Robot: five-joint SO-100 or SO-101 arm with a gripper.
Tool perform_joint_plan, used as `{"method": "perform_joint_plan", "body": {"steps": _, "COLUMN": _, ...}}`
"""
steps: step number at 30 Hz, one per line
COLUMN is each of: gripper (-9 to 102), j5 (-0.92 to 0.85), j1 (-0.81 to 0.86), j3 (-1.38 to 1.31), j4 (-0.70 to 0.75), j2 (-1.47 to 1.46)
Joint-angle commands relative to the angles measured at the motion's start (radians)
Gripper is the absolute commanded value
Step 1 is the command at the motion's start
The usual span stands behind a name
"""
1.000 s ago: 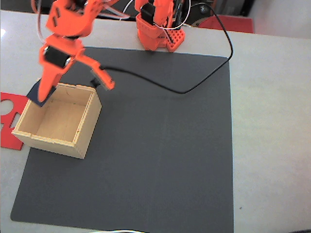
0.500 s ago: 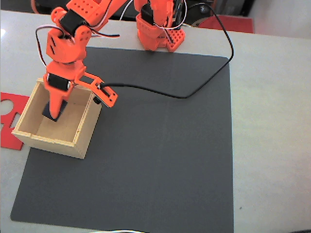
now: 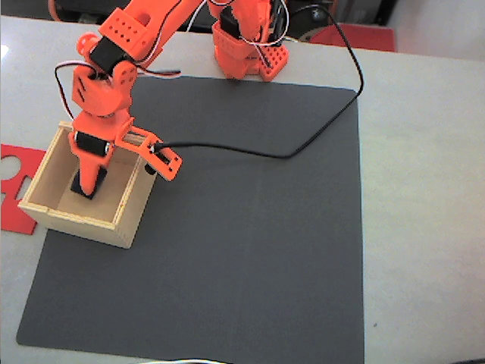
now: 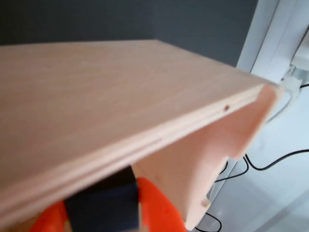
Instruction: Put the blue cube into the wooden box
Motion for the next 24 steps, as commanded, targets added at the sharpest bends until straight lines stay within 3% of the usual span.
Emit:
{"method": "perform_joint_plan", "body": {"steps": 1, "gripper": 20, "j5": 0.003, "j1": -0.014, "j3": -0.021, "j4": -0.003, "j2": -0.002}}
{"method": "perform_joint_plan", "body": {"steps": 10, "gripper": 22, "j5": 0.009, "j1": -0.017, "j3": -0.038, "j4": 0.029, "j2": 0.025}}
{"method": "perform_joint_plan", "body": {"steps": 17, "gripper": 0, "j5": 0.069, "j1": -0.077, "j3": -0.339, "j4": 0.322, "j2": 0.032}}
{"method": "perform_joint_plan", "body": {"steps": 24, "gripper": 0, "j5": 0.153, "j1": -0.156, "j3": -0.851, "j4": 0.676, "j2": 0.035}}
